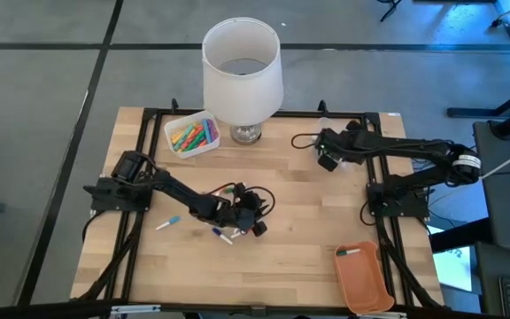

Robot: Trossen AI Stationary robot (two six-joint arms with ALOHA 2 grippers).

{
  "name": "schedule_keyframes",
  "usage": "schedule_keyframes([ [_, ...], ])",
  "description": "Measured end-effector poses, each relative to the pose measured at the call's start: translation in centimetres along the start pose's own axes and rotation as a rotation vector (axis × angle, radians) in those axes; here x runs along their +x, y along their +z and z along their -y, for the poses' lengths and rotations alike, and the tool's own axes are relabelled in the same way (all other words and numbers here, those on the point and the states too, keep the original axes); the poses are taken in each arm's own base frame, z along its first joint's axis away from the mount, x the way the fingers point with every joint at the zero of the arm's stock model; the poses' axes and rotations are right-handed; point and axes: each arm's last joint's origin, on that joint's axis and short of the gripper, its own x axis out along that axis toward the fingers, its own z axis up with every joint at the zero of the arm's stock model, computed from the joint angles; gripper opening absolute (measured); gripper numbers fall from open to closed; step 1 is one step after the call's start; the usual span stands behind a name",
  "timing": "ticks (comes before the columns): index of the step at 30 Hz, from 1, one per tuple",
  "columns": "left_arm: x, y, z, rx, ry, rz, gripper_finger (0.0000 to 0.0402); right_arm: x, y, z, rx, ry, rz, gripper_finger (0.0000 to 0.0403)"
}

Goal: Pick & Place Markers
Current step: Put the thick purple dry erase marker into the transparent bin, then put the dark green mini marker into the orange bin

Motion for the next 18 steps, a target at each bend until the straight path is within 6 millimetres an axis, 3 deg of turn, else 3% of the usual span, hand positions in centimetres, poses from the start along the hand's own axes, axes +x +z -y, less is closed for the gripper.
schedule_keyframes([
  [5,-1.2,0.3,0.1,0.034,0.033,-0.004,0.0081,0.1,-0.3,0.2,-0.003,0.024,-0.032,0.0236],
  [8,-2.0,0.7,0.0,0.05,0.055,-0.001,0.0078,0.1,-0.3,0.2,-0.005,0.026,-0.033,0.0268],
  [12,-3.5,1.1,0.0,0.064,0.084,-0.012,0.0077,-1.0,-0.4,-0.7,0.014,0.14,-0.002,0.0278],
  [18,-4.7,1.2,-1.5,-0.004,0.165,-0.089,0.0077,-4.9,-0.7,-3.1,0.03,0.419,0.175,0.0265],
])
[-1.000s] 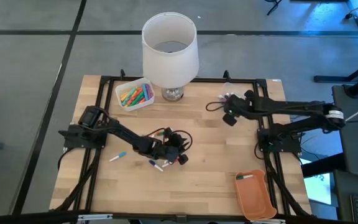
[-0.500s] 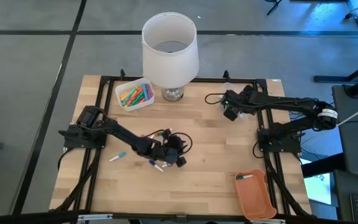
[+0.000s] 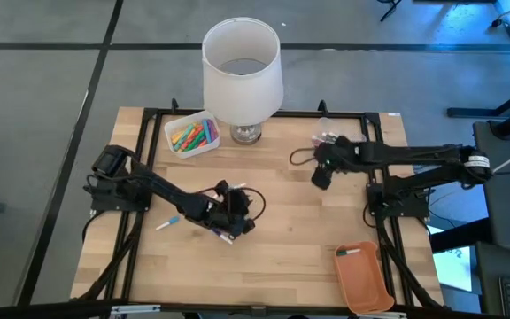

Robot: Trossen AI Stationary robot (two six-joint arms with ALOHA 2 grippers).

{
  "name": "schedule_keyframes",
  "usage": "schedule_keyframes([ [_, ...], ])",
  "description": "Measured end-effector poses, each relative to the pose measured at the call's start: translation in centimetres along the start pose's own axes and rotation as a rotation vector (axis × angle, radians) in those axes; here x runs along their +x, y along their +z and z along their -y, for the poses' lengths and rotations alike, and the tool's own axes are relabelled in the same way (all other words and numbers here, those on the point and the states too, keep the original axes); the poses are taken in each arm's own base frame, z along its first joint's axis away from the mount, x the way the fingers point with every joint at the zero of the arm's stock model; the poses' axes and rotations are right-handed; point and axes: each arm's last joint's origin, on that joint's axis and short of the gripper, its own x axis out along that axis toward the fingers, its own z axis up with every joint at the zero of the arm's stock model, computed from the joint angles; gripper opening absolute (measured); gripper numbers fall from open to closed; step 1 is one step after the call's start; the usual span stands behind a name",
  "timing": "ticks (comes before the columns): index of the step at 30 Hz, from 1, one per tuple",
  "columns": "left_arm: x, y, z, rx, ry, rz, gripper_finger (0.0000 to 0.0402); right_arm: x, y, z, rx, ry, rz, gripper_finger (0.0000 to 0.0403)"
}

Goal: Pick & Place Markers
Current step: Put the dark green mini marker into the orange bin

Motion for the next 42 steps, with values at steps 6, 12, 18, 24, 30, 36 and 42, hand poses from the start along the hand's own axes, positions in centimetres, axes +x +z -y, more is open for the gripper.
schedule_keyframes([
  [6,2.9,0.4,-3.4,-0.058,0.128,-0.145,0.0078,-1.9,-0.1,-3.2,-0.038,0.15,0.133,0.0257],
  [12,6.2,1.3,-6.2,-0.036,0.076,-0.298,0.0103,-2.6,-0.5,-4.8,-0.07,0.251,0.153,0.0256],
  [18,8.0,1.3,-7.9,-0.061,0.052,-0.389,0.0142,-2.8,-0.6,-5.1,-0.089,0.259,0.155,0.0257],
  [24,8.8,0.9,-8.2,-0.073,-0.026,-0.471,0.014,-2.7,-0.8,-5.0,-0.096,0.249,0.14,0.0257],
  [30,8.8,0.9,-8.1,-0.065,-0.005,-0.454,0.0088,-2.7,-0.7,-5.0,-0.046,0.234,0.158,0.0257],
  [36,8.9,0.9,-8.2,-0.061,0.04,-0.408,0.0033,-1.7,-0.6,-6.5,0.025,0.174,0.248,0.0257],
  [42,9.3,2.3,-7.1,-0.152,-0.006,-0.225,0.0032,2.4,-2.1,-8.8,0.058,0.353,0.344,0.0257],
])
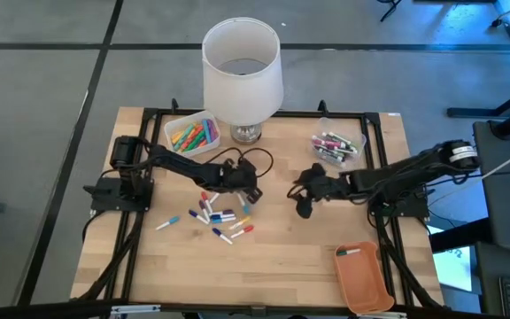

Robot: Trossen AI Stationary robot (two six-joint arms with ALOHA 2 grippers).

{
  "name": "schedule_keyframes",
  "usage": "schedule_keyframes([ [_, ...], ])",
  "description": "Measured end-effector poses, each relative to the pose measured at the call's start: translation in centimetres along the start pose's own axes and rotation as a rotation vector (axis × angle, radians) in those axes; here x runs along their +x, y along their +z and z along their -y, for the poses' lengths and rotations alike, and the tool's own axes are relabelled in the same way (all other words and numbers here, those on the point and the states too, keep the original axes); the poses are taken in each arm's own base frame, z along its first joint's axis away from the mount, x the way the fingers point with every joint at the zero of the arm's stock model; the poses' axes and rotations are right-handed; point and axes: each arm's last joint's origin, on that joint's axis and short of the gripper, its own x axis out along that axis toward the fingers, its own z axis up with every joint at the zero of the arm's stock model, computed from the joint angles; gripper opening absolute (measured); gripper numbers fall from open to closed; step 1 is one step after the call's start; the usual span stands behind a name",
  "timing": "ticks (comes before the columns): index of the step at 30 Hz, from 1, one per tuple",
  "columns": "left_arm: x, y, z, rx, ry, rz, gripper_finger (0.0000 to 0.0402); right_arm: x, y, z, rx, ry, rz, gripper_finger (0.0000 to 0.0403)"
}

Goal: Pick & Place Markers
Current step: Put the dark green mini marker into the orange bin

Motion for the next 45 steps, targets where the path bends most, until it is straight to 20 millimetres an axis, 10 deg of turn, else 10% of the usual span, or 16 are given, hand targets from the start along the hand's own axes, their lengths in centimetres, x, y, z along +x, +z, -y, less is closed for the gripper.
schedule_keyframes([
  [25,1.0,0.2,4.2,0.052,-0.435,0.153,0.0122,2.8,1.7,-0.8,-0.333,0.223,-0.05,0.0257],
  [36,-7.9,3.6,4.0,0.095,-0.436,0.281,0.0132,8.4,2.5,0.6,-0.348,0.133,-0.141,0.0257],
  [45,-16.6,1.8,4.8,0.247,-0.305,0.435,0.0098,12.8,3.1,0.0,-0.384,0.107,-0.297,0.0242],
])
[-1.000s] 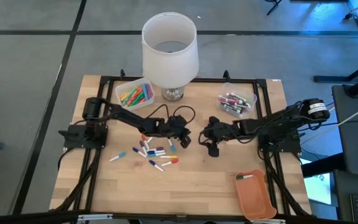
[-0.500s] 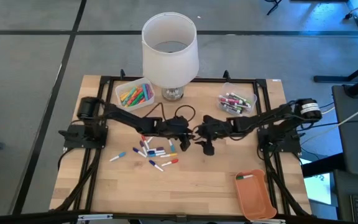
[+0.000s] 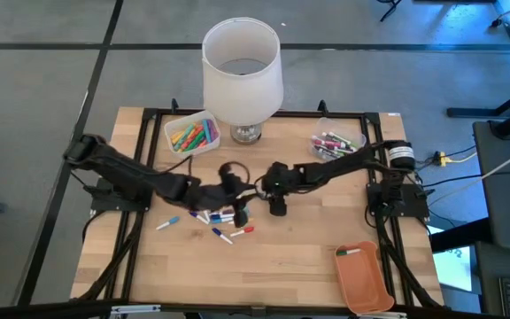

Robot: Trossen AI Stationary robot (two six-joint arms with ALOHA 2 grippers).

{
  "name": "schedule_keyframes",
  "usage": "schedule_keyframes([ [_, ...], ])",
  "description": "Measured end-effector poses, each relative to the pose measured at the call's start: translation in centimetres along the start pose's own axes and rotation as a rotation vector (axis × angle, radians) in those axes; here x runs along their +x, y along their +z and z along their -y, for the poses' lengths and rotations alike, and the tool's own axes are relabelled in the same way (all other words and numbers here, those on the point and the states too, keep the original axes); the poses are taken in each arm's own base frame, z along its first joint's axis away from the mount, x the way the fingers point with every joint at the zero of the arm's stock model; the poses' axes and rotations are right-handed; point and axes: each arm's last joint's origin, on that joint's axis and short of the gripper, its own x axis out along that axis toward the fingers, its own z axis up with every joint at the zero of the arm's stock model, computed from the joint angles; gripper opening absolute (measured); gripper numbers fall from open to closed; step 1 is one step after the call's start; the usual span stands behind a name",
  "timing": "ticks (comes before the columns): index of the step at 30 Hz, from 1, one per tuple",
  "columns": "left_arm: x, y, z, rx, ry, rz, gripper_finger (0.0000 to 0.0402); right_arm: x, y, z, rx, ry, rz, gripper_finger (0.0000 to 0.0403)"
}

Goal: Pick & Place Markers
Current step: Put the dark green mini marker into the orange bin

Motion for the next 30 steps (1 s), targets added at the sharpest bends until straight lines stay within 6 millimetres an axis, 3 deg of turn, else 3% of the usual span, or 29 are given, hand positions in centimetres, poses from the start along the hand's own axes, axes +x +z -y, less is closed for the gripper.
schedule_keyframes([
  [5,-2.2,-0.4,0.6,0.047,0.146,0.017,0.0084,0.9,0.3,0.0,0.015,0.003,-0.111,0.0169],
  [10,-2.8,-0.9,0.8,0.056,0.208,0.017,0.0075,0.8,0.4,0.0,0.054,0.037,-0.167,0.0043],
  [14,-3.0,-1.1,0.7,0.073,0.248,0.019,0.0069,0.6,0.9,0.1,0.088,0.055,-0.195,0.0033],
  [17,-3.1,-1.3,0.7,0.081,0.268,0.012,0.0066,-0.7,1.3,-0.2,0.112,0.052,-0.247,0.0033],
  [21,-3.2,-1.8,0.4,0.092,0.264,-0.034,0.0063,-4.4,1.4,-1.7,0.115,0.064,-0.352,0.0033],
  [24,-3.3,-2.4,0.3,0.099,0.237,-0.102,0.0064,-8.7,1.8,-3.0,0.137,0.059,-0.358,0.0033],
  [30,-3.2,-2.9,-0.3,0.027,0.259,-0.148,0.0064,-16.5,-0.6,-6.2,0.181,0.016,-0.463,0.0033],
])
